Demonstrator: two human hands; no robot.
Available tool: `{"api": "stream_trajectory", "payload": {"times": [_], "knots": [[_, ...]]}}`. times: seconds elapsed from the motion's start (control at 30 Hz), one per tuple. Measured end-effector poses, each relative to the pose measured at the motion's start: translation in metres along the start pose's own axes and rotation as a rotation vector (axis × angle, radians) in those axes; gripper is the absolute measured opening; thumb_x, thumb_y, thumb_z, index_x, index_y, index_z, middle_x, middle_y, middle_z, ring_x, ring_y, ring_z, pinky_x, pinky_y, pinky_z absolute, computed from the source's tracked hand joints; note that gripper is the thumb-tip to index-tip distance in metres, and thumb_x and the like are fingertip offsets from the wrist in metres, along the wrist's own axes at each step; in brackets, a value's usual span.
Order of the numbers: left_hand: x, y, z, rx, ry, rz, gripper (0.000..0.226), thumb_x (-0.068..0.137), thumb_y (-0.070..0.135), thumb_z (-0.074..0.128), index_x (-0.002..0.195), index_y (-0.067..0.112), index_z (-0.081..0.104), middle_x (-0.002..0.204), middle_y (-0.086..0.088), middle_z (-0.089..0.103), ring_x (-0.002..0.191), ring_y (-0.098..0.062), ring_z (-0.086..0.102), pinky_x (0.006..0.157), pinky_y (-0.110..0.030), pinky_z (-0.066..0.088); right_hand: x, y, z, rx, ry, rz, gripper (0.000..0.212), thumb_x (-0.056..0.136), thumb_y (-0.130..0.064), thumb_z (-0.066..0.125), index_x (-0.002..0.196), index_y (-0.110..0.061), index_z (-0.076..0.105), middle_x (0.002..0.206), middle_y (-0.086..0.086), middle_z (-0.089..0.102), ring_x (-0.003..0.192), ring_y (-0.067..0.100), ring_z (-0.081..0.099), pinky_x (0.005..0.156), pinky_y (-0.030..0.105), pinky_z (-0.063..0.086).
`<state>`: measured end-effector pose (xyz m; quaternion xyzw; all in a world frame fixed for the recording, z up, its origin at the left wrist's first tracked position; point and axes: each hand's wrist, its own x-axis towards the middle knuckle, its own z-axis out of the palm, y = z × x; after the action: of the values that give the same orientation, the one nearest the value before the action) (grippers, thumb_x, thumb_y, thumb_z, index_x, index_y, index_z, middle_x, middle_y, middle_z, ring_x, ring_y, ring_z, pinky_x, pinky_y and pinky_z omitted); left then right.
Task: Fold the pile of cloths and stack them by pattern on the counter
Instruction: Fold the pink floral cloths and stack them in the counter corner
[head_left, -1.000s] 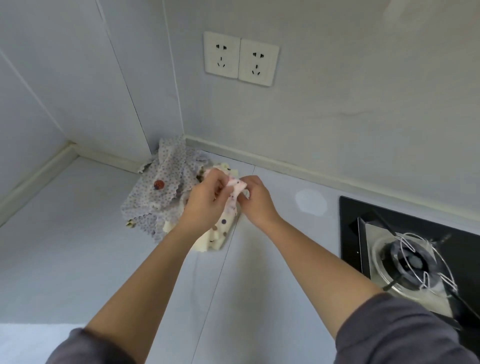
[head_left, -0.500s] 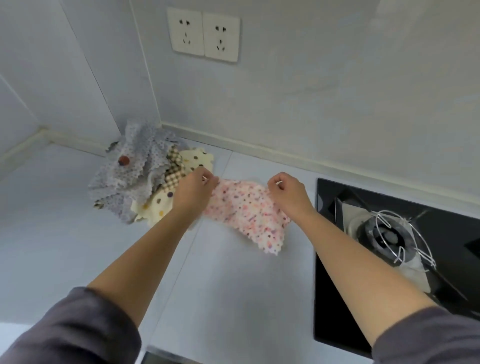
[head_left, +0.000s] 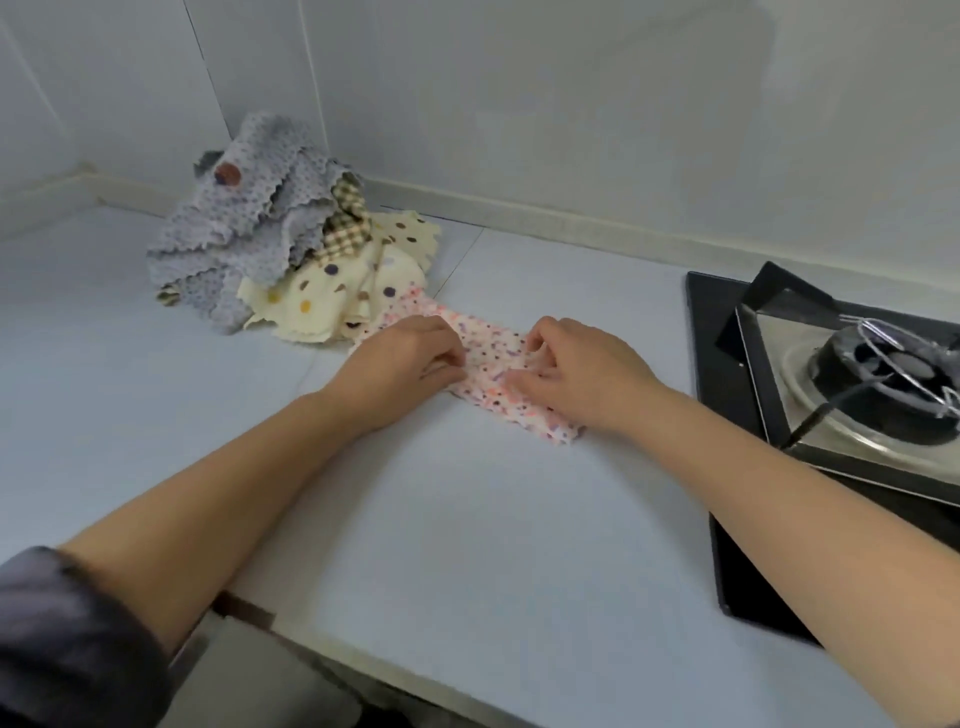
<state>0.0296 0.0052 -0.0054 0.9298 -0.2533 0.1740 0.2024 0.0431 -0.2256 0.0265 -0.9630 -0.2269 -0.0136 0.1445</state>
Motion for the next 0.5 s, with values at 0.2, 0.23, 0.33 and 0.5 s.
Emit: {"api": "stream_trajectory", "payload": {"times": [0.2, 0.23, 0.33, 0.5], "knots": [[-0.022, 0.024, -0.006, 0.005, 0.068, -0.051, 0.013, 0.090, 0.033, 0.062, 0.089, 0.020, 0.064, 0.084, 0.006, 0.064, 0.077, -0.014, 0.058, 0.067, -0.032, 0.049, -0.059, -0.020, 0.009, -0.157, 0.027, -0.043, 0.019, 0.095, -0.033, 0.045, 0.104, -0.018, 0.052, 0.105, 0.000, 0.053, 0.092, 0.022, 0.050, 0.077, 0.034, 0.040], [-0.029, 0.028, -0.008, 0.030, 0.061, -0.026, 0.017, 0.089, 0.040, 0.061, 0.090, 0.023, 0.063, 0.085, 0.009, 0.063, 0.078, -0.012, 0.058, 0.066, -0.031, 0.049, -0.068, -0.024, 0.011, -0.168, 0.063, -0.042, 0.015, 0.097, -0.028, 0.041, 0.098, -0.016, 0.051, 0.098, 0.001, 0.052, 0.089, 0.024, 0.051, 0.074, 0.034, 0.039], [-0.045, 0.031, -0.010, 0.097, 0.030, 0.071, 0.029, 0.086, 0.052, 0.061, 0.098, 0.025, 0.063, 0.092, 0.011, 0.065, 0.082, -0.011, 0.059, 0.067, -0.029, 0.048, -0.086, -0.032, 0.017, -0.092, 0.145, 0.020, 0.025, 0.099, -0.020, 0.040, 0.074, -0.017, 0.043, 0.076, -0.003, 0.047, 0.075, 0.025, 0.048, 0.067, 0.037, 0.038], [-0.054, 0.040, -0.019, 0.132, 0.090, 0.064, 0.016, 0.093, 0.032, 0.058, 0.086, 0.020, 0.066, 0.081, 0.005, 0.067, 0.073, -0.019, 0.061, 0.055, -0.028, 0.035, -0.095, -0.039, 0.023, 0.052, 0.326, 0.150, 0.025, 0.094, -0.015, 0.042, 0.071, -0.016, 0.053, 0.071, -0.004, 0.054, 0.071, 0.024, 0.051, 0.064, 0.036, 0.039]]}}
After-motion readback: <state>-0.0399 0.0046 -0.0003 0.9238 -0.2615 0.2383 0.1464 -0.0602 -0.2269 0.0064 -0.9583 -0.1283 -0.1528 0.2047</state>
